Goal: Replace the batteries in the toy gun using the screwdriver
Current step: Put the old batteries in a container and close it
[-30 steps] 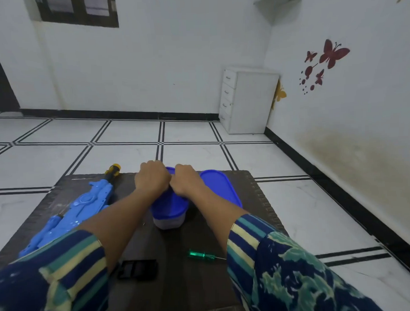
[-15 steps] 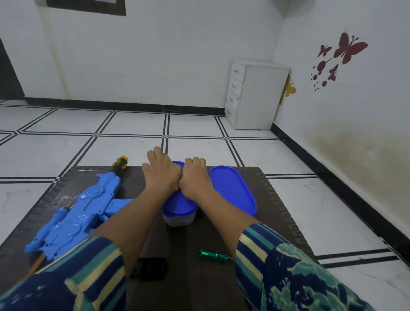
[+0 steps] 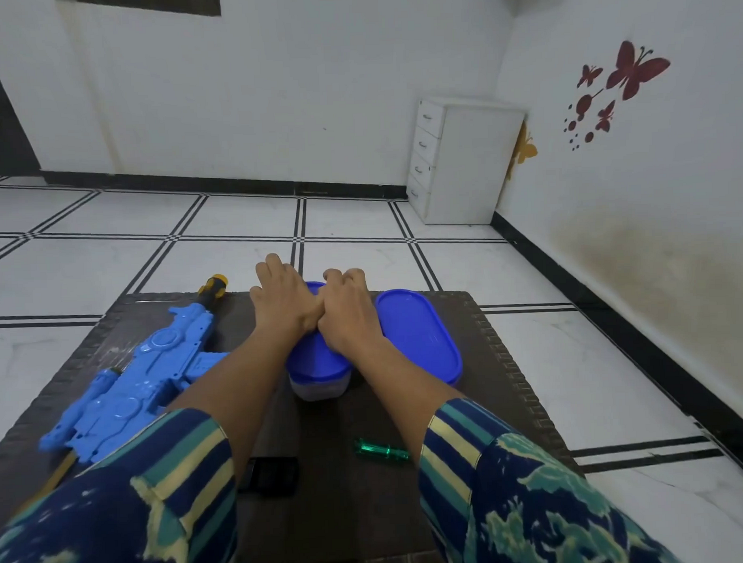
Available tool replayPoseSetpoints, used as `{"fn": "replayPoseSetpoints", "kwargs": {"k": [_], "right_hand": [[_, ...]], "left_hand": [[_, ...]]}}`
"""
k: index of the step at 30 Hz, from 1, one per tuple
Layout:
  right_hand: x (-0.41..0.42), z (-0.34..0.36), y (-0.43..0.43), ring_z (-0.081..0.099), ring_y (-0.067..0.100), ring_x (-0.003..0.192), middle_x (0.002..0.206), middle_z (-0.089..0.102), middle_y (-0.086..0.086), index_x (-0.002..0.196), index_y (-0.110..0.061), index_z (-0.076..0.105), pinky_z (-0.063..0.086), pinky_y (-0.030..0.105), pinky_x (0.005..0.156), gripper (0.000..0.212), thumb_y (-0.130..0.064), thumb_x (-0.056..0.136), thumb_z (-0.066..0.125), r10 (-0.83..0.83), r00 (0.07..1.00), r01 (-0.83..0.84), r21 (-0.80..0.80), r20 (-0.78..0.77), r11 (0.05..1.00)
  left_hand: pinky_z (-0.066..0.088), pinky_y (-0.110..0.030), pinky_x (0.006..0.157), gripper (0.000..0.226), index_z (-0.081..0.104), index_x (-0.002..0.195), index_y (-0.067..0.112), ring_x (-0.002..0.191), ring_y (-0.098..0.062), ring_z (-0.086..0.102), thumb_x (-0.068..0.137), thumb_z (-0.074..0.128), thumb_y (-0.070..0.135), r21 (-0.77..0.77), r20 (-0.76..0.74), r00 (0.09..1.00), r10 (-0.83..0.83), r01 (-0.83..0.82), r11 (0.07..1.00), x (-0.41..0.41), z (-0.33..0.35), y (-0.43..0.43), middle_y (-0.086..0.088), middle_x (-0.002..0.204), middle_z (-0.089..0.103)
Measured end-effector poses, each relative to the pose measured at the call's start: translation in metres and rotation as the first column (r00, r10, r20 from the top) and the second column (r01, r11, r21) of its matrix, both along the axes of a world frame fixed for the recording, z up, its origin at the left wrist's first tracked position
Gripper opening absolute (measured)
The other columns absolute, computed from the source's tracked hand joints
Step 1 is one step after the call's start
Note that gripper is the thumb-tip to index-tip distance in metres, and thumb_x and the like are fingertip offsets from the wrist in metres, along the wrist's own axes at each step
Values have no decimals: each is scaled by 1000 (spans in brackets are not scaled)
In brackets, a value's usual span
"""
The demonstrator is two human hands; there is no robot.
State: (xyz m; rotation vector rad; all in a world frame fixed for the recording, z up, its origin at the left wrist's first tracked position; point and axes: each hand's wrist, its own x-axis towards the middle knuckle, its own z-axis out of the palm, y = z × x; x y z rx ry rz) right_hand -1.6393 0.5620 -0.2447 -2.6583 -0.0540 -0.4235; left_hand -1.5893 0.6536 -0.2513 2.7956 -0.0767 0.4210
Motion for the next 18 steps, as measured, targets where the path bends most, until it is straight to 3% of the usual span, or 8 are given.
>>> {"fn": "replayPoseSetpoints", "kwargs": {"k": [7,11,15,18], "right_hand": [[-1,0,3,59,26,92,127,44,15,127,-11,41,50,29,72,49,3,84,59,34,997,-36,38,67,999],[-3,1,3,59,25,87,123,46,15,121,-11,42,52,29,71,45,4,83,60,40,994,-46,62,105,997],[-2,-1,2,58,27,101,120,52,18,133,-10,39,54,34,79,54,1,84,59,50,988,-59,57,148,997],[1,-3,6,56,30,104,107,62,17,144,-9,27,50,37,80,62,-5,88,53,45,988,-35,-72,147,997]], "left_hand": [[39,-42,88,61,47,110,0,109,-28,35,85,46,56,-96,16,1000,6,-5,995,1,1,2,-14,118,35],[39,-42,85,62,48,107,0,106,-28,35,85,44,58,-154,43,999,13,-6,988,2,2,2,-13,113,35],[39,-40,81,62,48,107,-1,105,-28,39,86,45,56,-274,71,997,11,9,962,2,3,2,-14,113,38],[38,-36,75,60,50,106,-1,100,-30,48,87,45,56,-355,45,999,9,8,935,1,3,5,-15,111,43]]}}
